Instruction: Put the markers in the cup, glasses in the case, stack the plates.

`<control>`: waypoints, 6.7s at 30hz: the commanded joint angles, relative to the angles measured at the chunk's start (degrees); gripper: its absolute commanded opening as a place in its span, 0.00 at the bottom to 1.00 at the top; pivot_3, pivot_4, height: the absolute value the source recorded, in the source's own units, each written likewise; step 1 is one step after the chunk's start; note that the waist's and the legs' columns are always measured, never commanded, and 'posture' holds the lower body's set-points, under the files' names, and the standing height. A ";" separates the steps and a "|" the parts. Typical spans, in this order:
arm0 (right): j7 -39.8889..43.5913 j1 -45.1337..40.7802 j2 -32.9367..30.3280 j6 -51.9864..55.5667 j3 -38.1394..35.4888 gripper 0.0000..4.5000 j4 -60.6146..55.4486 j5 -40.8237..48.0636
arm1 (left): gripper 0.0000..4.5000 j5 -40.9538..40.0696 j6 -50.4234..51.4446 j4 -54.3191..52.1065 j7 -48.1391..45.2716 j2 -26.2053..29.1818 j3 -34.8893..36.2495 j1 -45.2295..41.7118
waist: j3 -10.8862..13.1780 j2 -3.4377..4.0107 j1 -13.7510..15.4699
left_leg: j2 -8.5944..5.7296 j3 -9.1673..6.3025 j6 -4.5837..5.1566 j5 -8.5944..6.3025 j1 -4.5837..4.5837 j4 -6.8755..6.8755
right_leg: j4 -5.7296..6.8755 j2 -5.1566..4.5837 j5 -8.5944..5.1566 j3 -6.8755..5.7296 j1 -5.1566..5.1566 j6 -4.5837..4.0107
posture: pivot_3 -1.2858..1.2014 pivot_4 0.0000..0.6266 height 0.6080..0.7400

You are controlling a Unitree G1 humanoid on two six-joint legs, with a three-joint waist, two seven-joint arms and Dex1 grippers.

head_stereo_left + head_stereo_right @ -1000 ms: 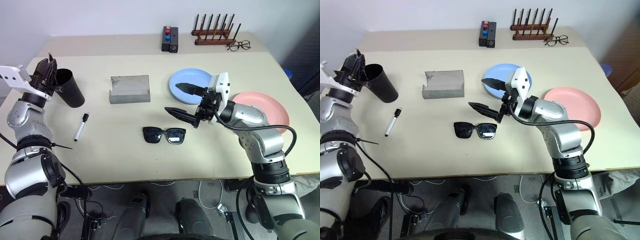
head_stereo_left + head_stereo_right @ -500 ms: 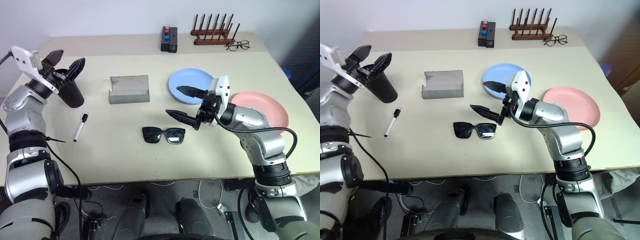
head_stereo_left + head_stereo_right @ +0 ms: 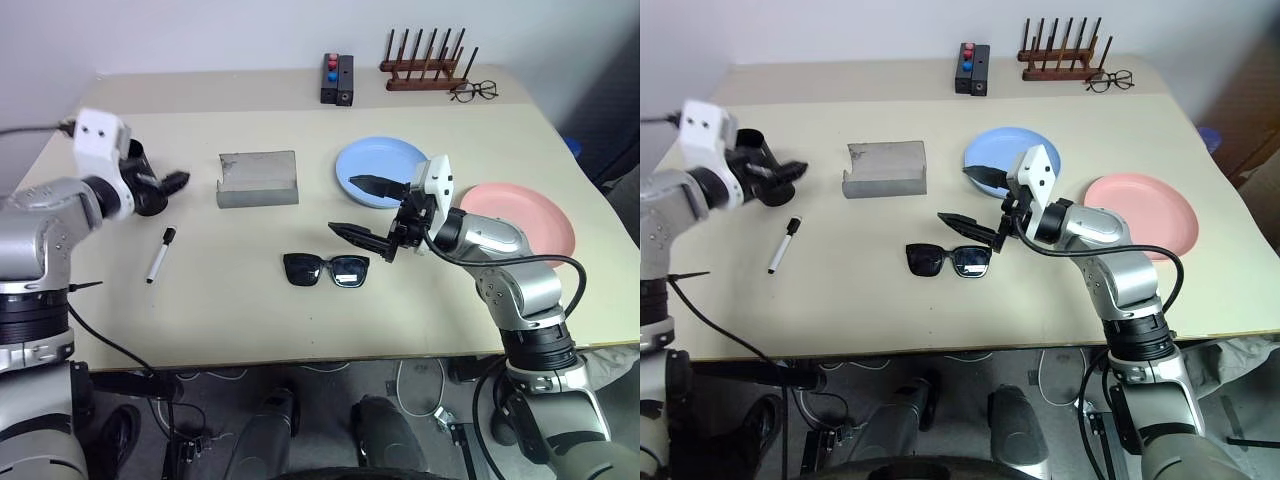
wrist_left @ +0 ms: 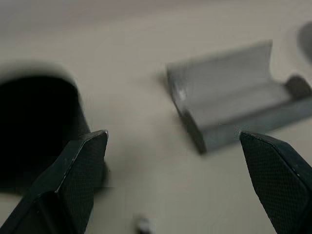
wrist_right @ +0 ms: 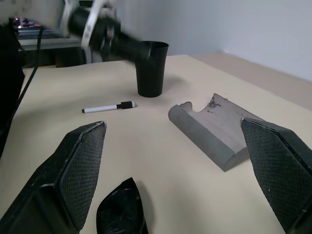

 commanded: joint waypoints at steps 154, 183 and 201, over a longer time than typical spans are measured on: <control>-4.58 9.66 -8.94 -2.83 -10.42 1.00 -2.55 -1.19 | 0.41 27.91 -67.30 71.44 -32.01 -19.03 -14.56 -29.53 | -0.01 -0.07 0.05 | -0.12 -0.01 0.02 0.05 -0.06 0.10 | -0.02 -0.01 0.06 -0.19 0.07 0.02 | 0.52 0.24 0.99; -3.79 6.55 -7.01 -5.51 -7.28 1.00 0.81 -3.61 | 0.20 26.15 -69.74 70.46 -26.53 -16.05 -8.95 -32.52 | 0.01 -0.09 -0.03 | -0.12 -0.09 0.02 0.05 -0.09 0.16 | -0.01 0.00 0.06 -0.27 0.07 0.03 | 0.52 0.24 0.99; -4.07 6.32 -7.11 -5.15 -7.42 1.00 -0.05 -3.66 | 0.83 32.52 -62.93 73.00 -30.72 -17.53 -14.91 -29.53 | 0.00 -0.08 -0.08 | -0.14 -0.07 0.02 0.06 -0.06 0.17 | 0.02 0.00 0.05 -0.28 0.13 0.03 | 0.52 0.24 0.99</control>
